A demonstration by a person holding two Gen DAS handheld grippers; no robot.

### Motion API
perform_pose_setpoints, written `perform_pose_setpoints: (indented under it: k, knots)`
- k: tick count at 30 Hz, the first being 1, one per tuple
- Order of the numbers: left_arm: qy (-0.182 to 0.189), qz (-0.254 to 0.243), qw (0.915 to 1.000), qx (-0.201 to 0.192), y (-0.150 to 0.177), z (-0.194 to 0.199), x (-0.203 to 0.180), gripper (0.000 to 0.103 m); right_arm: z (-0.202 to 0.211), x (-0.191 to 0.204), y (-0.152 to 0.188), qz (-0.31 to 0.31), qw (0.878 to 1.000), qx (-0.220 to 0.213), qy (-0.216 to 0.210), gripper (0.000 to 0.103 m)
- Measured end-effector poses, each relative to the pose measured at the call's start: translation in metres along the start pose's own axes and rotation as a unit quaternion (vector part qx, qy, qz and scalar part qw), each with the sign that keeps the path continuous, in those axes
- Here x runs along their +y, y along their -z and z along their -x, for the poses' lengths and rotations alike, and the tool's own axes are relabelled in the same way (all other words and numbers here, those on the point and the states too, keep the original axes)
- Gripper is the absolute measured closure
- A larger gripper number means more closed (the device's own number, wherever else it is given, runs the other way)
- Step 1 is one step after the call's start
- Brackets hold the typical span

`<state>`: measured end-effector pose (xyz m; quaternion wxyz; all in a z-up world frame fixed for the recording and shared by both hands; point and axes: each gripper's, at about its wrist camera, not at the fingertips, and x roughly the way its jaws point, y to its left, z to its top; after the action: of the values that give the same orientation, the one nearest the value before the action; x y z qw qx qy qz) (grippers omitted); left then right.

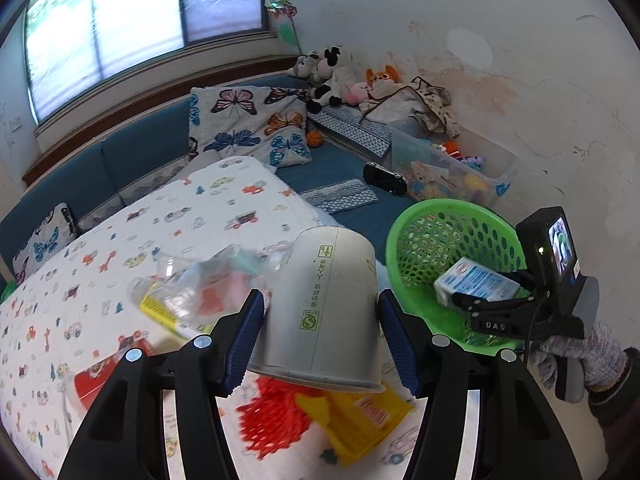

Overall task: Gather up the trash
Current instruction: 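Carry both items over the green basket and open both tools to drop them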

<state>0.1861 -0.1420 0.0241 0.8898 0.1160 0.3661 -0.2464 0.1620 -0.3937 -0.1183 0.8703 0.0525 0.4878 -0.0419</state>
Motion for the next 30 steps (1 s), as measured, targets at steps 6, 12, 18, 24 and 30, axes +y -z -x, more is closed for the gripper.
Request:
perform_pose_setpoints:
  k: [6, 12, 18, 24, 30]
  knots:
    - [0.009, -0.009, 0.9999, 0.006, -0.009, -0.013, -0.017, 0.046, 0.008, -0.011, 0.002, -0.003, 1.0, -0.009, 0.0, 0.034]
    - [0.022, -0.023, 0.9994, 0.015, -0.017, -0.028, -0.041, 0.046, 0.029, -0.022, 0.009, 0.005, 1.0, -0.025, 0.006, 0.033]
    - [0.04, -0.031, 0.9984, 0.024, -0.023, -0.044, -0.063, 0.046, 0.053, -0.035, 0.018, 0.007, 0.999, -0.044, 0.014, 0.031]
    - [0.053, -0.035, 0.9975, 0.032, -0.029, -0.057, -0.081, 0.045, 0.07, -0.048, 0.027, -0.001, 0.998, -0.058, 0.021, 0.028]
    - [0.063, -0.036, 0.9961, 0.049, -0.031, -0.074, -0.096, 0.045, 0.077, -0.063, 0.037, -0.02, 0.998, -0.056, 0.025, 0.028]
